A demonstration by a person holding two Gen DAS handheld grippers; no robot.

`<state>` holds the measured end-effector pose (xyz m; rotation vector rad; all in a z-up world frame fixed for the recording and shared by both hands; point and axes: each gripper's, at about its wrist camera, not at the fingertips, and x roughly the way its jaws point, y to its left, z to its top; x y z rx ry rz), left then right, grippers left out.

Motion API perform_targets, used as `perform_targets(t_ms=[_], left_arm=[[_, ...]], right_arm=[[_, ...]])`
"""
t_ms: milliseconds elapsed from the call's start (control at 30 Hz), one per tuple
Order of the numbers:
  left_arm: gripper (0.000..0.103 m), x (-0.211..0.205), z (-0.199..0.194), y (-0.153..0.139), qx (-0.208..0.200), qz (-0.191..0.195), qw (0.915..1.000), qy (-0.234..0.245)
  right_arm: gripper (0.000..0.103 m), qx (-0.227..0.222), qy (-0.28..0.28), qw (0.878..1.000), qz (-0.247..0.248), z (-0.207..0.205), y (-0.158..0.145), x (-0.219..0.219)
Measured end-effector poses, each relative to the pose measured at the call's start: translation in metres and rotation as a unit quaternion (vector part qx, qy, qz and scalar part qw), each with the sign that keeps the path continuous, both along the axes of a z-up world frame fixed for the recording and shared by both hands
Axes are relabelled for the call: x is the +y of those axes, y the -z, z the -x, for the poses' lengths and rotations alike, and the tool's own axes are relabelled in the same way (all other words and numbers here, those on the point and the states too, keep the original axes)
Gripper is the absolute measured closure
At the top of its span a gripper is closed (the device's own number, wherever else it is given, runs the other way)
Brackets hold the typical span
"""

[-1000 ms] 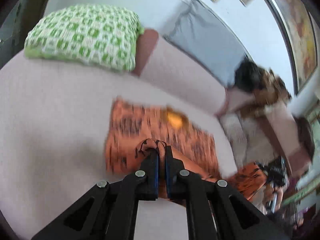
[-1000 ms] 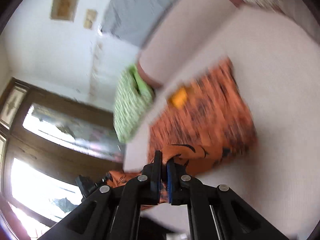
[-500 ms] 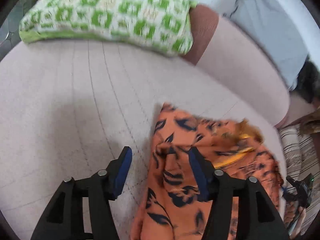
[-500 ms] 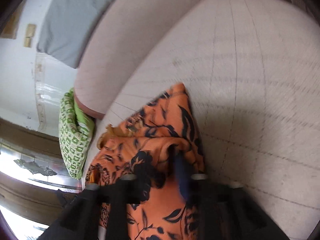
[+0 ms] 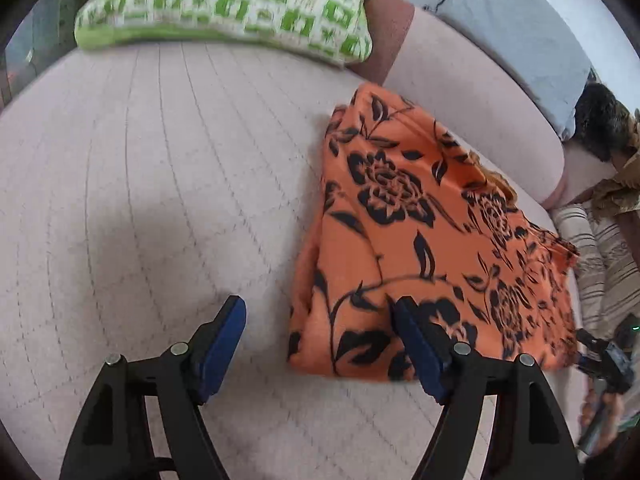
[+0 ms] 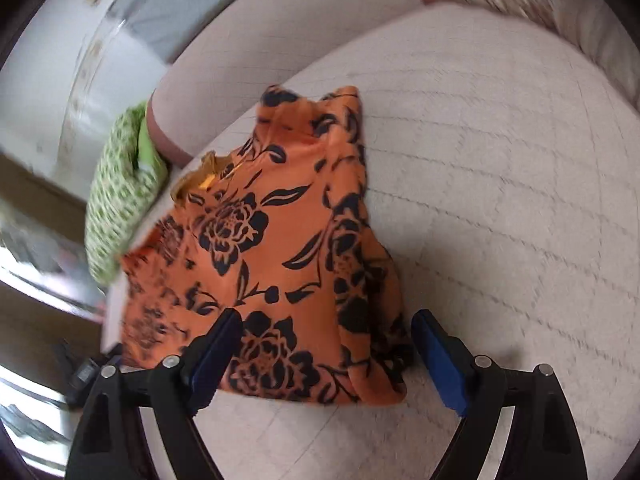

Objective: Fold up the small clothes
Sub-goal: 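Lay the hem over the collar with both tools and release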

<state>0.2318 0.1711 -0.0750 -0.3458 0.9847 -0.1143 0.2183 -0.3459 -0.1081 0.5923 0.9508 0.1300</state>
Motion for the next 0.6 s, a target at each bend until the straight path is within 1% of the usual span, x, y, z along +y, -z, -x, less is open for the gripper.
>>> perform_targets(t_ms=[67, 133, 167, 200, 233, 267, 300, 333, 367, 400, 467, 500, 600], left_arm=[[0.026, -0.008, -0.002, 0.001, -0.003, 0.001, 1.0000, 0.008], [0.026, -0.018, -0.002, 0.002, -0.010, -0.017, 0.9997, 0.013], [0.026, -0.022, -0.002, 0.004, -0.012, -0.028, 0.9994, 0.013], [0.036, -0.025, -0.004, 0.005, -0.011, -0.037, 0.9992, 0.011], [0.048, -0.028, -0.005, 0.004, -0.010, -0.046, 0.9988, 0.012], [0.074, -0.032, -0.009, 0.005, -0.004, -0.055, 0.9983, 0.020], [0.085, -0.033, -0.014, 0.007, 0.003, -0.054, 0.9982, 0.027], [0.087, -0.036, -0.018, 0.007, 0.008, -0.048, 0.9983, 0.032], [0.089, -0.039, -0.021, 0.005, 0.012, -0.056, 0.9977, 0.036], [0.090, -0.043, -0.022, 0.003, 0.012, -0.063, 0.9971, 0.041], [0.091, -0.046, -0.023, -0.006, 0.005, -0.070, 0.9965, 0.046], [0.091, -0.045, -0.022, -0.011, 0.000, -0.067, 0.9968, 0.043], [0.091, -0.036, -0.015, -0.035, -0.017, -0.049, 0.9980, 0.035]], right_arm=[[0.015, -0.014, -0.012, 1.000, 0.016, -0.005, -0.002, 0.010], [0.015, -0.018, -0.026, 0.998, 0.048, -0.012, -0.004, 0.020], [0.015, -0.013, -0.028, 0.998, 0.057, -0.015, 0.001, 0.021], [0.018, -0.007, -0.025, 0.998, 0.059, -0.019, 0.005, 0.021], [0.024, -0.004, -0.019, 0.998, 0.061, -0.020, 0.008, 0.019], [0.028, 0.000, -0.016, 0.998, 0.064, -0.021, 0.009, 0.019], [0.050, 0.007, -0.015, 0.998, 0.068, -0.022, 0.009, 0.019], [0.074, 0.021, -0.020, 0.997, 0.070, -0.024, 0.008, 0.018], [0.077, 0.027, -0.023, 0.997, 0.070, -0.026, 0.007, 0.018], [0.083, 0.031, -0.028, 0.996, 0.075, -0.030, 0.005, 0.021], [0.086, 0.031, -0.047, 0.993, 0.101, -0.032, -0.004, 0.028], [0.087, 0.027, -0.052, 0.992, 0.112, -0.032, -0.009, 0.031], [0.089, 0.012, -0.052, 0.994, 0.096, -0.030, -0.027, 0.028]])
